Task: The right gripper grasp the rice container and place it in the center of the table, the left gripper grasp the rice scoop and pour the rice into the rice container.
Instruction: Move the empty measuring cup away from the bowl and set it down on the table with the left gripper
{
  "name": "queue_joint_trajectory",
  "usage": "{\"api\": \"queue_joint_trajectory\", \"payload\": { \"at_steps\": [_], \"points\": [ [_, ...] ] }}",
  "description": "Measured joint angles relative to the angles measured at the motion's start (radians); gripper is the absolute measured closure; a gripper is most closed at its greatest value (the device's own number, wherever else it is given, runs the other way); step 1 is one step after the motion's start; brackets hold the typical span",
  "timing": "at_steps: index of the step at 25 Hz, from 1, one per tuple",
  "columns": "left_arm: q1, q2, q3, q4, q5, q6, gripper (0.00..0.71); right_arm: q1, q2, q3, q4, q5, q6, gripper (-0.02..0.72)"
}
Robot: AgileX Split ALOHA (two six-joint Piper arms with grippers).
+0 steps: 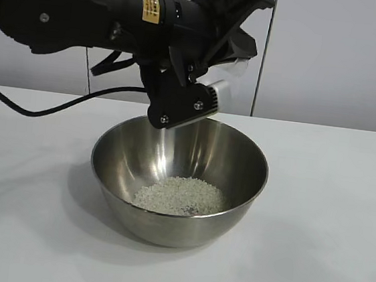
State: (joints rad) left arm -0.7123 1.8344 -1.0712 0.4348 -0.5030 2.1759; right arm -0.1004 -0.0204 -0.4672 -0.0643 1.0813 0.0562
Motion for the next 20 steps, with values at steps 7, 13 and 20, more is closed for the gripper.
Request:
{"api": "queue_joint_trajectory", "payload": {
  "at_steps": [7,13,20],
  "points": [
    [0.000,-0.004,0.091,-0.085,-0.041,-0.147,0.702,0.000,0.000,0.000,0.000,0.000,0.000,0.093],
    [-0.028,-0.004,0.254,-0.293,-0.197,-0.393,0.702,0.000,0.000,0.000,0.000,0.000,0.000,0.093],
    [-0.085,-0.017,0.272,-0.620,-0.441,-0.684,0.702,0.000,0.000,0.000,0.000,0.000,0.000,0.093]
  ]
}}
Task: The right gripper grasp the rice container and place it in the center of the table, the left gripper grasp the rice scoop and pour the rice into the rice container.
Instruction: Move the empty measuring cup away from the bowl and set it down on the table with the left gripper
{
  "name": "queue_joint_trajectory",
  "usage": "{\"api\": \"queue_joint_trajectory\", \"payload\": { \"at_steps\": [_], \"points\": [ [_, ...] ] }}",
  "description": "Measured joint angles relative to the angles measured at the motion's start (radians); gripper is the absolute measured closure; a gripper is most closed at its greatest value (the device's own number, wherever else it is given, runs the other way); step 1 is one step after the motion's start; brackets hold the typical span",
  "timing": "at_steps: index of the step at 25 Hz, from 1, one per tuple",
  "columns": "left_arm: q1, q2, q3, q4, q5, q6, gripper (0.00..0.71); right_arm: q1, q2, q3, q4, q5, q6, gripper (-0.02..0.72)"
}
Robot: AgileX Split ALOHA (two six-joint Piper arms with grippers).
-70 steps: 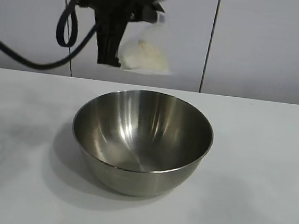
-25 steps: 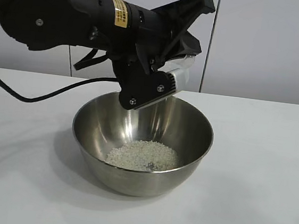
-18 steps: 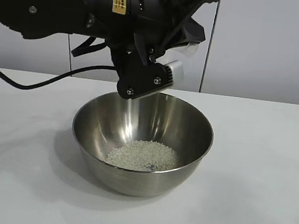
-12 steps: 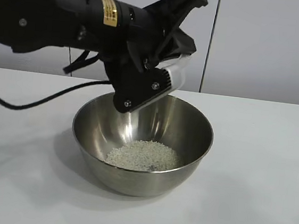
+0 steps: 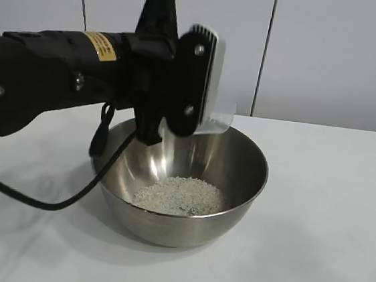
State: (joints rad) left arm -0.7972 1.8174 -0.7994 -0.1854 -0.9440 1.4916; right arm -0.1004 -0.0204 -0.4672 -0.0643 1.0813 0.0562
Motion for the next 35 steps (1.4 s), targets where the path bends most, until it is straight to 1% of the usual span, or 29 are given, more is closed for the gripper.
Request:
{"api": "queue_joint_trajectory", "payload": {
  "at_steps": [3,6,8,10,11,14,16,17,18,20,22,24,27,31,35],
  "points": [
    [-0.023,-0.040,0.000,-0.102,-0.037,-0.232,0.702,0.000,0.000,0.000,0.000,0.000,0.000,0.093],
    [-0.027,-0.097,0.001,-0.210,-0.077,-0.518,0.702,0.000,0.000,0.000,0.000,0.000,0.000,0.093],
    [-0.011,-0.145,0.009,-0.281,-0.108,-0.688,0.702,0.000,0.000,0.000,0.000,0.000,0.000,0.093],
    [0.024,-0.191,0.035,-0.334,-0.122,-0.838,0.702,0.000,0.000,0.000,0.000,0.000,0.000,0.093],
    [0.052,-0.213,0.053,-0.348,-0.125,-0.890,0.702,0.000,0.000,0.000,0.000,0.000,0.000,0.093],
    [0.159,-0.247,0.137,-0.366,-0.126,-1.059,0.702,0.000,0.000,0.000,0.000,0.000,0.000,0.093],
    [0.249,-0.247,0.207,-0.346,-0.118,-1.173,0.702,0.000,0.000,0.000,0.000,0.000,0.000,0.093],
    [0.297,-0.244,0.241,-0.316,-0.105,-1.238,0.702,0.000,0.000,0.000,0.000,0.000,0.000,0.093],
    [0.334,-0.238,0.267,-0.274,-0.095,-1.291,0.702,0.000,0.000,0.000,0.000,0.000,0.000,0.093],
    [0.413,-0.214,0.321,-0.141,-0.088,-1.382,0.702,0.000,0.000,0.000,0.000,0.000,0.000,0.093],
    [0.462,-0.172,0.357,-0.030,-0.092,-1.414,0.702,0.000,0.000,0.000,0.000,-0.001,0.000,0.093],
    [0.482,-0.115,0.379,0.041,-0.138,-1.418,0.702,0.000,0.000,0.000,0.000,0.000,0.000,0.093],
    [0.485,0.000,0.382,0.099,-0.187,-1.423,0.702,0.000,0.000,0.000,0.000,0.000,0.000,0.093],
    [0.485,0.136,0.382,0.117,-0.186,-1.439,0.702,0.000,0.000,0.000,0.000,0.000,0.000,0.093],
    [0.485,0.177,0.381,0.118,-0.186,-1.440,0.702,0.000,0.000,0.000,0.000,0.000,0.000,0.093]
  ]
}}
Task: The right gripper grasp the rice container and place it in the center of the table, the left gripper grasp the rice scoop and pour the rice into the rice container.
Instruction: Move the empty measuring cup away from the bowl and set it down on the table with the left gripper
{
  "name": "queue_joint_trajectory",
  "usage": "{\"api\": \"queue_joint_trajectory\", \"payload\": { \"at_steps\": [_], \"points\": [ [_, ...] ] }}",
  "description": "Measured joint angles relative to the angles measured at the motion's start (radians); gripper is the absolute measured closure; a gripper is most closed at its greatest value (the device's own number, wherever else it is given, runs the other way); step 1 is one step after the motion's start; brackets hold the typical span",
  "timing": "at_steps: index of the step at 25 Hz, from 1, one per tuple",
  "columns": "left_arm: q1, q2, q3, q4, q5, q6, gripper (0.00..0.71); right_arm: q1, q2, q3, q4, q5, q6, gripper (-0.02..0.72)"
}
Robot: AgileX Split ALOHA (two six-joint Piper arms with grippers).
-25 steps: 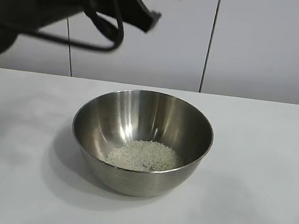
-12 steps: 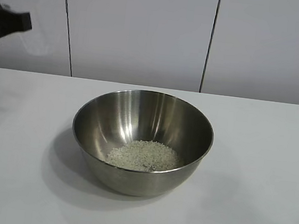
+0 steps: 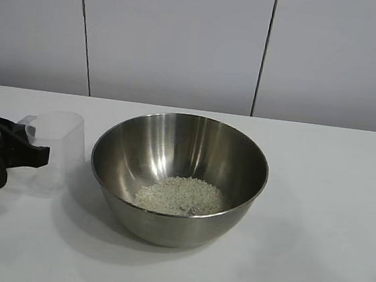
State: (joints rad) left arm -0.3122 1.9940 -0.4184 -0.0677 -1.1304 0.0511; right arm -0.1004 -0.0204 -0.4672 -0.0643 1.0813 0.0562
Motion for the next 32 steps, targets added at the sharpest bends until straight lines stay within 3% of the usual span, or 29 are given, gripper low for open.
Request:
{"api": "queue_joint_trajectory", "payload": {
  "at_steps": [15,18,21,24,32],
  "points": [
    [0.000,0.078,-0.003,-0.028,-0.025,0.009,0.694,0.000,0.000,0.000,0.000,0.000,0.000,0.093],
    [0.000,0.078,-0.003,-0.026,-0.025,0.009,0.615,0.000,0.000,0.000,0.000,0.000,0.000,0.093],
    [0.000,0.078,-0.003,-0.024,-0.025,0.009,0.434,0.000,0.000,0.000,0.000,0.000,0.000,0.093],
    [0.000,0.078,-0.003,-0.024,-0.025,0.009,0.301,0.000,0.000,0.000,0.000,0.000,0.000,0.093],
    [0.000,0.077,0.067,-0.024,-0.025,0.009,0.249,0.000,0.000,0.000,0.000,0.000,0.000,0.093]
  ]
}}
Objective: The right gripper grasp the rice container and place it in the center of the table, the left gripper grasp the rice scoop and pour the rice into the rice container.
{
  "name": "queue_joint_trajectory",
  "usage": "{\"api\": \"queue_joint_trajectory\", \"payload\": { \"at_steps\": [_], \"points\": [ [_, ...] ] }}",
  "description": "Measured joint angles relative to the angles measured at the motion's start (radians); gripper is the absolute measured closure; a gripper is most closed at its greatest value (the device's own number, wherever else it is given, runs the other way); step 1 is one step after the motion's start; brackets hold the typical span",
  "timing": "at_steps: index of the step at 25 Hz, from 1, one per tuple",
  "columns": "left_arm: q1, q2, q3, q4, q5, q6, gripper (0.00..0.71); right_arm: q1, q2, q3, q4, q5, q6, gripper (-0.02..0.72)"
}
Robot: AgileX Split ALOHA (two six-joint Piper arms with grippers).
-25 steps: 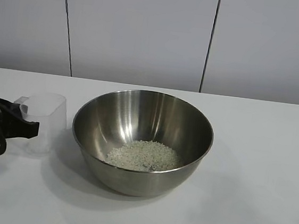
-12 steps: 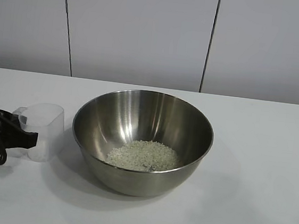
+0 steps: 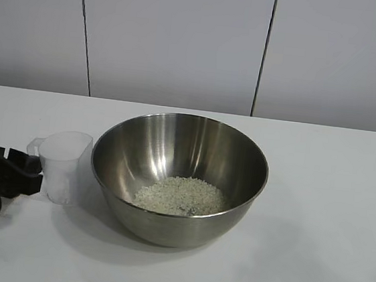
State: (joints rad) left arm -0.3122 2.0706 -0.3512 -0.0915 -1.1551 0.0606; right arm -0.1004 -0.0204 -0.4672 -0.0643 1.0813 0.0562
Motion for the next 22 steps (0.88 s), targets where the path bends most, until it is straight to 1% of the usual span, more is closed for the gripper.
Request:
{"api": "queue_joint_trajectory", "payload": {
  "at_steps": [3,5,9,10,12,13,15,17,18,20,21,22],
  "points": [
    [0.000,-0.023,0.051,0.000,0.003,0.000,0.241,0.000,0.000,0.000,0.000,0.000,0.000,0.093],
    [0.000,-0.067,0.073,0.000,0.003,0.000,0.241,0.000,0.000,0.000,0.000,0.000,0.000,0.093],
    [0.000,-0.216,0.104,0.000,0.012,0.000,0.241,0.000,0.000,0.000,0.000,0.000,0.000,0.093],
    [0.000,-0.259,0.106,0.000,0.053,0.000,0.241,0.000,0.000,0.000,0.000,0.000,0.000,0.093],
    [0.000,-0.369,0.100,0.000,0.196,0.001,0.240,0.000,0.000,0.000,0.000,-0.001,0.000,0.093],
    [0.000,-0.416,0.088,0.011,0.305,0.001,0.240,0.000,0.000,0.000,0.000,-0.001,0.000,0.093],
    [-0.001,-0.526,0.039,0.080,0.534,-0.011,0.239,0.000,0.000,0.000,0.000,0.000,0.000,0.093],
    [-0.019,-0.614,-0.058,0.184,0.819,-0.061,0.227,0.000,0.000,0.000,0.000,0.000,0.000,0.093],
    [-0.032,-0.651,-0.120,0.231,0.962,-0.105,0.196,0.000,0.000,0.000,0.000,0.000,0.000,0.093],
    [-0.049,-0.694,-0.246,0.282,1.205,-0.176,0.126,0.000,0.000,0.000,0.000,0.000,0.000,0.093],
    [-0.049,-0.700,-0.315,0.291,1.320,-0.199,0.103,0.000,0.000,0.000,0.000,0.000,0.000,0.093],
    [-0.044,-0.701,-0.370,0.296,1.405,-0.213,0.091,0.000,0.000,0.000,0.000,0.000,0.000,0.093]
  ]
}}
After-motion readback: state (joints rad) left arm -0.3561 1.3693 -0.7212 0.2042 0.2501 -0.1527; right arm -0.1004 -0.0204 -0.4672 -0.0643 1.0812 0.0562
